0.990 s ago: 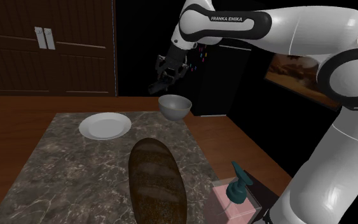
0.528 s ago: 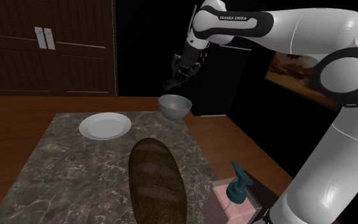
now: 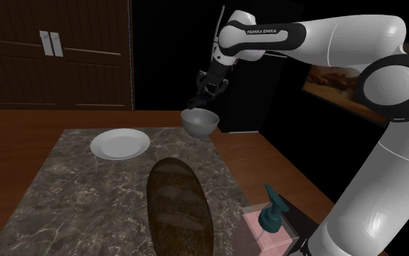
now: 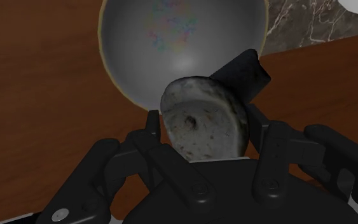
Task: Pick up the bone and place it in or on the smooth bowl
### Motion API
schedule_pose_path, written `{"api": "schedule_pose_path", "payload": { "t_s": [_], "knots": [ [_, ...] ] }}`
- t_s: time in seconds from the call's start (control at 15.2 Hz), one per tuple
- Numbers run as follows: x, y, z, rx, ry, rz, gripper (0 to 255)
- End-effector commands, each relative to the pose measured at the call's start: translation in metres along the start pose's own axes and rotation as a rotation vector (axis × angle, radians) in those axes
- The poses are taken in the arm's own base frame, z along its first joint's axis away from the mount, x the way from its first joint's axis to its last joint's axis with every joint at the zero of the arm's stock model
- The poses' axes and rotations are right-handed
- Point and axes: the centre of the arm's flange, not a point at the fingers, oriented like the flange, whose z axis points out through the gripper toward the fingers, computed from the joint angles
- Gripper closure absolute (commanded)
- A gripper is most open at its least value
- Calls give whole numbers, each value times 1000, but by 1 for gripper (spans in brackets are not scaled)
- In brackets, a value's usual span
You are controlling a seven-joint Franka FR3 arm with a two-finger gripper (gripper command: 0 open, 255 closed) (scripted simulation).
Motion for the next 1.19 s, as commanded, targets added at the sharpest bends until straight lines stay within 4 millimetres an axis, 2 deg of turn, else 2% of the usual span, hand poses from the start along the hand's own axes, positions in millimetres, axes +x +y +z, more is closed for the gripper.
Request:
{"api": "schedule_pose_path", "payload": {
  "t_s": [0.0,0.4,0.92,0.99,1.12],
  "knots": [
    [-3,3,10,1,1,0,255],
    [-10,11,45,1,1,0,255],
    [-10,11,45,1,1,0,255],
    [-10,10,45,1,1,0,0],
    [-10,10,45,1,1,0,0]
  ]
}}
